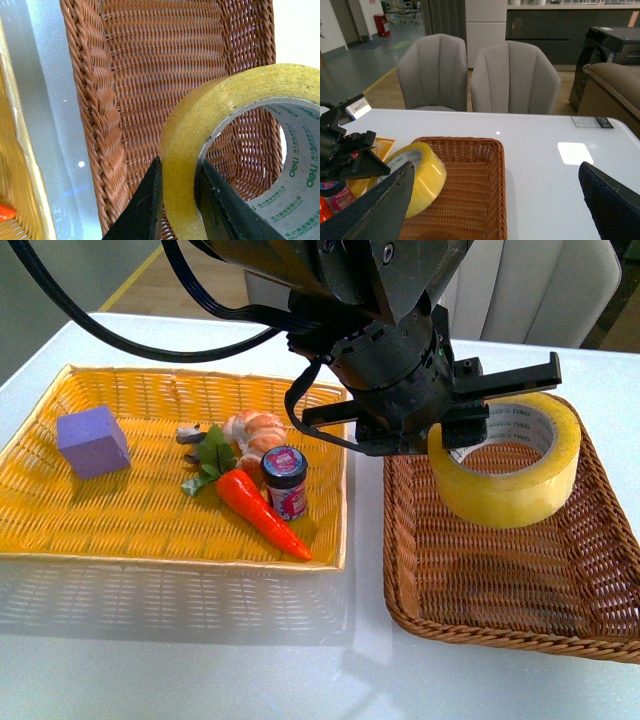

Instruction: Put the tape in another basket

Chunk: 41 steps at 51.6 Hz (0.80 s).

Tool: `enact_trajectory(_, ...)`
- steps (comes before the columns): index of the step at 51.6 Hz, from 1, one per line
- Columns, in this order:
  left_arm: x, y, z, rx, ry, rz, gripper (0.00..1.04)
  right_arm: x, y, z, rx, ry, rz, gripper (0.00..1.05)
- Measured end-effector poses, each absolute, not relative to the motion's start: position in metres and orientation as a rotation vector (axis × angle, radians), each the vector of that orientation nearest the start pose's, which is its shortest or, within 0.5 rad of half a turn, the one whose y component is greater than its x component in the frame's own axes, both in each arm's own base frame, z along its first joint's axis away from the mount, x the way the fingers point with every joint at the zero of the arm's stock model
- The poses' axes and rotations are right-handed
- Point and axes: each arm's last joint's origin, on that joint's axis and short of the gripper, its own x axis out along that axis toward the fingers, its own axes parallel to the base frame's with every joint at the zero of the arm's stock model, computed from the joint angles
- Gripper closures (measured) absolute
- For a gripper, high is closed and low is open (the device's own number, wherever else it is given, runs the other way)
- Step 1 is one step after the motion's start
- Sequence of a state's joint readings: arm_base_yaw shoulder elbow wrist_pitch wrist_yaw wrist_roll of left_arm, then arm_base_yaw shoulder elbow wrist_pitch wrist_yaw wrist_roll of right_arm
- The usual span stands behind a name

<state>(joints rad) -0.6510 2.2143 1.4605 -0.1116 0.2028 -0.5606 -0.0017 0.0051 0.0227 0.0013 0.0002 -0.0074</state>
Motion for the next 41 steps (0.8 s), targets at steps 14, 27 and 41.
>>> enact_trajectory(14,0.363,-0.284,0.119,-0.337,1.061,-0.524,0.53,0.097,0.0,0.171,-0.007,-0.019,-0.002,0.09)
enact_trajectory(27,0.363,-0.277,0.119,-0.35,1.055,-0.51,0.12,0.097,0.0,0.171,-0.007,-0.019,-0.002,0.09)
enact_trajectory(41,0.364,-0.233,0.143,-0.424,0.957,-0.455,0.09,0.097,0.0,0.171,-0.007,-0.019,-0.002,0.09)
